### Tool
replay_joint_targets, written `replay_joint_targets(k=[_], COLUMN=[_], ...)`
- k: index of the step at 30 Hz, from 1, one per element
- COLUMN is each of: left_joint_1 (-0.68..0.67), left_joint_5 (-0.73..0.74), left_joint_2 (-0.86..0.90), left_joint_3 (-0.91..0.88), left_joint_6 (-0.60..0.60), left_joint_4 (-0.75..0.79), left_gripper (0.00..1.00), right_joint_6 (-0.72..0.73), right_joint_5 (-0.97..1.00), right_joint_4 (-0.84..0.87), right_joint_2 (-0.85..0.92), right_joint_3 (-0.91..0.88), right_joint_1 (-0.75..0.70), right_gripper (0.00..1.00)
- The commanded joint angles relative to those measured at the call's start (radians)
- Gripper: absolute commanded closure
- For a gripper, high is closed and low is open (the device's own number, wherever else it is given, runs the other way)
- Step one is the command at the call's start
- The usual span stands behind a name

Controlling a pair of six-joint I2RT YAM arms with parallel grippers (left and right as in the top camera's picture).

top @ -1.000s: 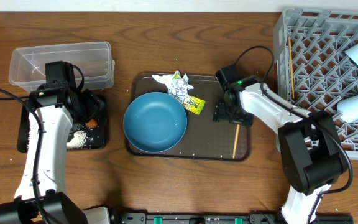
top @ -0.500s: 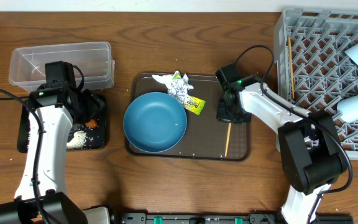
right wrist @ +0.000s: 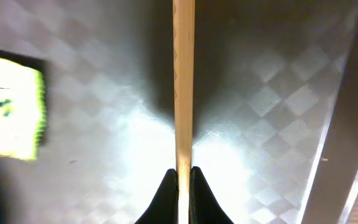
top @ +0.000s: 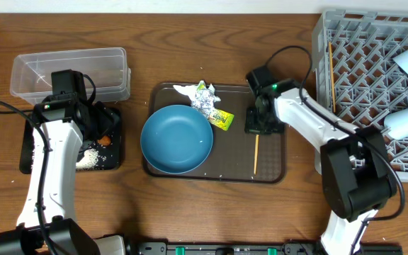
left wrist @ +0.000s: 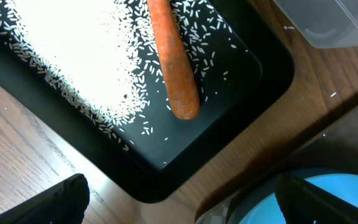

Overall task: Sort waste into correct bins and load items into the dishwasher rack
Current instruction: 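Carry the chopstick to the rack and release it with the right gripper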

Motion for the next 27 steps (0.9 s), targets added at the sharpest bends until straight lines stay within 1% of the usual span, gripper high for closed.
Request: replay_joint_targets(k=[1,7,11,14,18,22,27], left_joint_1=[0.004,0.004,0.004,0.004,0.004,0.004,0.004], left_joint_5=[-0.023,-0.023,-0.023,-0.023,-0.023,-0.023,-0.023], left_joint_2=[-0.014,-0.014,-0.014,-0.014,-0.014,-0.014,-0.014], left_joint_3=[0.008,0.008,0.008,0.008,0.008,0.008,0.008], left_joint_6=[-0.008,-0.008,-0.008,-0.008,-0.008,-0.008,-0.008], left_joint_4=[-0.006,-0.006,-0.006,-0.006,-0.006,-0.006,-0.006], left_gripper=[0.02,0.02,0.02,0.02,0.02,0.02,0.02], right_joint_6=[-0.074,-0.156,-0.255,-0.324,-0.415,-0.518,-0.568], right_joint_5=[-0.020,0.026,0.036,0.036,0.020,0.026,0.078], right_joint_4=[-0.019,-0.055,-0.044,0.005,0.055,0.080,0.100], right_joint_2=[-0.086,-0.167,-0.183,-0.183,-0.183,-0.181,-0.172], right_joint_3=[0.077,0.184,0.241,0.256,0.255,0.255,0.255], right_joint_1=[-0.040,-0.165,-0.281,-0.375,-0.459,-0.505,-0.529], right_gripper=[0.99,0.99,0.99,0.99,0.99,0.99,0.99])
